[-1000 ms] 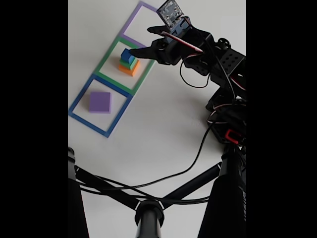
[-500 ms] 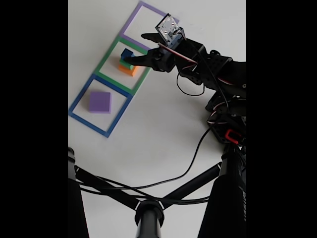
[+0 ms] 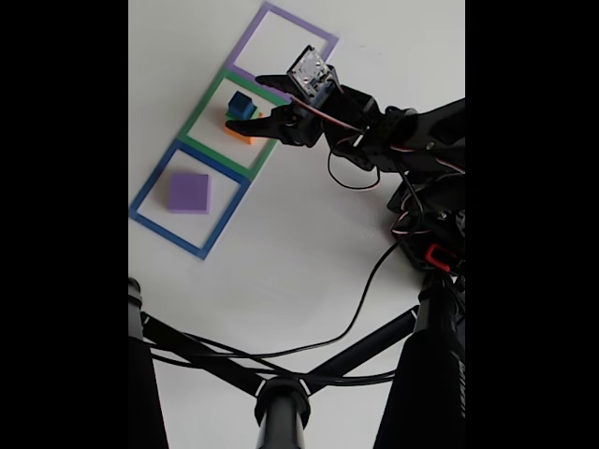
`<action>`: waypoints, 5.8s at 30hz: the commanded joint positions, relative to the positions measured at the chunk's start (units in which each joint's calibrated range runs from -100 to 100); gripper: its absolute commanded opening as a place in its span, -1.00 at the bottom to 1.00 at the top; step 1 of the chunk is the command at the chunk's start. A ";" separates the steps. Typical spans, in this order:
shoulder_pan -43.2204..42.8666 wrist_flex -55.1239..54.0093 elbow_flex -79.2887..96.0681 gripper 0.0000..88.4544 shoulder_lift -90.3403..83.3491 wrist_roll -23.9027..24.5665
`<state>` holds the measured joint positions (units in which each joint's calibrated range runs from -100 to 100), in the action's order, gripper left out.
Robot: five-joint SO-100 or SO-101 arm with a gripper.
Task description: Tower of hanoi
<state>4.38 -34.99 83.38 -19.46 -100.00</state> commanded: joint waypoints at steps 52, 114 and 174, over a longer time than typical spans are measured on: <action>-5.15 -10.76 -4.38 -0.90 10.86 0.00; -25.76 106.00 -69.01 -0.91 -19.58 0.00; -25.66 -17.48 -19.65 -0.91 31.53 0.00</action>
<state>-21.08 -50.56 66.06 12.03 -100.00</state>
